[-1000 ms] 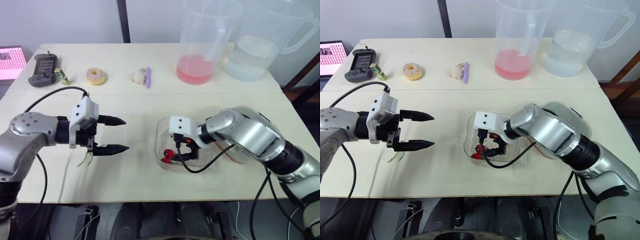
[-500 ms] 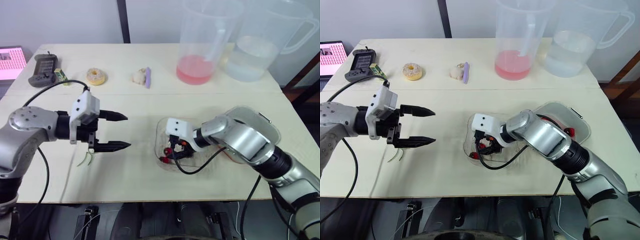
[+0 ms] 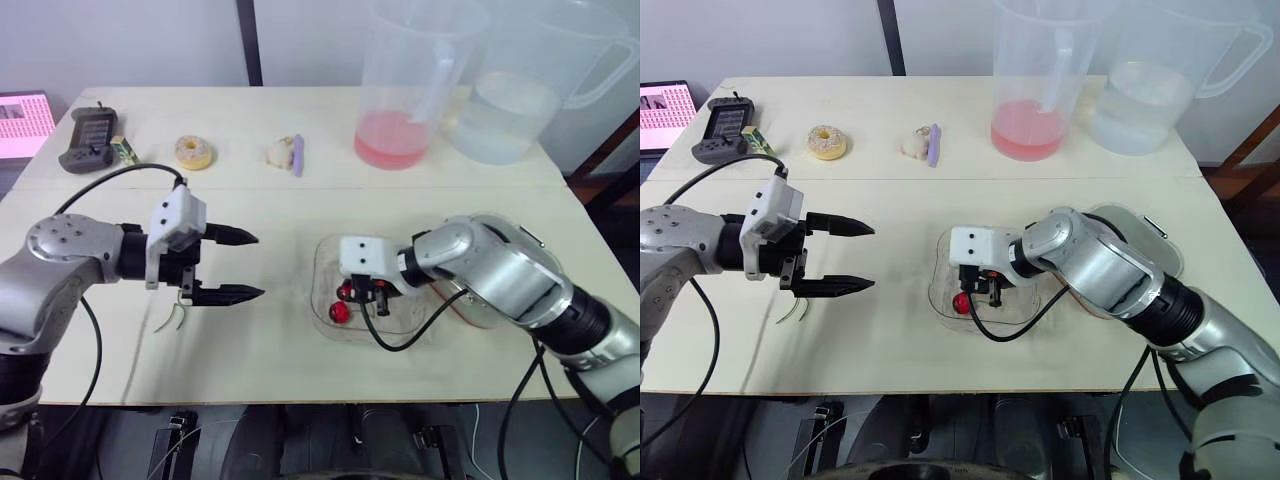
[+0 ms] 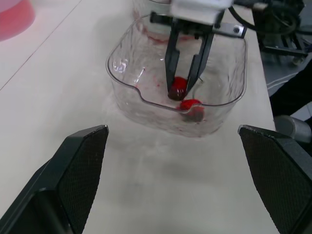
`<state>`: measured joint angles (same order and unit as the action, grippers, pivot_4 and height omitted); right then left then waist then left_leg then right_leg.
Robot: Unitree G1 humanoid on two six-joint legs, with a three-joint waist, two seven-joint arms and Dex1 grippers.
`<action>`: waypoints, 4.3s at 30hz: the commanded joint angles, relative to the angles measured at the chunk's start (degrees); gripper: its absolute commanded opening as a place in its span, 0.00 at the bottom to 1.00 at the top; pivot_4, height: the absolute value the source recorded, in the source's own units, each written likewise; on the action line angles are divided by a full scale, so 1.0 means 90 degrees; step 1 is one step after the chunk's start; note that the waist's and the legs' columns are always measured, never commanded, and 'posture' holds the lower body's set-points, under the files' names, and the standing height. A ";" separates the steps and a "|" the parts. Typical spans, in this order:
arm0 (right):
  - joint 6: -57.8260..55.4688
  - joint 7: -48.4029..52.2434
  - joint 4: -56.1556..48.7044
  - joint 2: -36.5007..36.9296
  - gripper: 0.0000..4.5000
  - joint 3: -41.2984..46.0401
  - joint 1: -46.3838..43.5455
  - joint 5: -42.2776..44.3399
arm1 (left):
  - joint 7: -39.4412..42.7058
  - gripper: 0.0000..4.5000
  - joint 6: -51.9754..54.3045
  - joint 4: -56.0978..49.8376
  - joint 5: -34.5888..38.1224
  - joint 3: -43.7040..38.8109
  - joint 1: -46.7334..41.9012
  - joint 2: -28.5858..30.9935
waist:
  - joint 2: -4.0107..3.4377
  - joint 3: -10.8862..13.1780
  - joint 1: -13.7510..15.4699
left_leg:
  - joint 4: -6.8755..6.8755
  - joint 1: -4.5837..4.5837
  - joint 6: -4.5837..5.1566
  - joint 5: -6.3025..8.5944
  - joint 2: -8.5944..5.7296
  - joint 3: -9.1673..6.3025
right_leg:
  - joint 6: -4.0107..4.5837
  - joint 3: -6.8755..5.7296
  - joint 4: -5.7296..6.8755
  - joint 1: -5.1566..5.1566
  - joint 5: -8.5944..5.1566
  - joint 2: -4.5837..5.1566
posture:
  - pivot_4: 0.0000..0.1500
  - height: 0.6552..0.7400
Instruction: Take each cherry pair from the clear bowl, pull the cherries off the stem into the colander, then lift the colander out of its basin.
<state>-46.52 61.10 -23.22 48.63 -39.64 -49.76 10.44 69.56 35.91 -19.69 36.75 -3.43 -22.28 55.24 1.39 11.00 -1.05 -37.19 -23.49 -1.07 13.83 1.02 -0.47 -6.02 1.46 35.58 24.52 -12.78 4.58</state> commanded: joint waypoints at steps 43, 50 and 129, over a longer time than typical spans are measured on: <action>-0.5102 -0.0342 -0.1392 -0.1236 1.00 0.1824 0.0515 0.0765 | 0.0562 1.00 0.0046 0.0182 0.0538 0.0036 -0.0464 -0.0352 | 0.0001 -0.0001 0.0014 | -0.0009 0.0006 0.0000 0.0000 -0.0001 -0.0008 | 0.0003 -0.0002 0.0040 0.0003 -0.0002 0.0001 | 1.00 1.00; -0.4619 -0.1049 -0.1047 -0.1012 1.00 0.1313 0.0535 0.0975 | 0.0534 1.00 0.0011 0.0161 0.0458 -0.0015 -0.0414 -0.0308 | 0.0001 -0.0001 0.0009 | -0.0008 0.0006 0.0000 0.0000 -0.0002 -0.0008 | 0.0002 -0.0002 0.0039 0.0002 -0.0002 0.0000 | 1.00 1.00; 0.5038 -0.3870 -0.0399 -0.0227 0.16 0.2553 0.1455 -0.4569 | -0.1420 1.00 0.0733 0.1956 0.0391 0.0127 -0.3565 -0.2403 | 0.0004 0.0001 0.0027 | -0.0010 -0.0004 0.0000 -0.0001 -0.0007 -0.0006 | -0.0007 0.0001 0.0003 -0.0008 -0.0002 0.0000 | 1.00 1.00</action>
<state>-2.83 27.31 -26.40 46.90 -17.92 -36.02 -28.68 58.86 41.26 -1.97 40.44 -1.31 -52.78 33.57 1.42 11.01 -0.81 -37.27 -23.53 -1.07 13.82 0.96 -0.53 -6.09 1.47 35.60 24.44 -12.80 4.57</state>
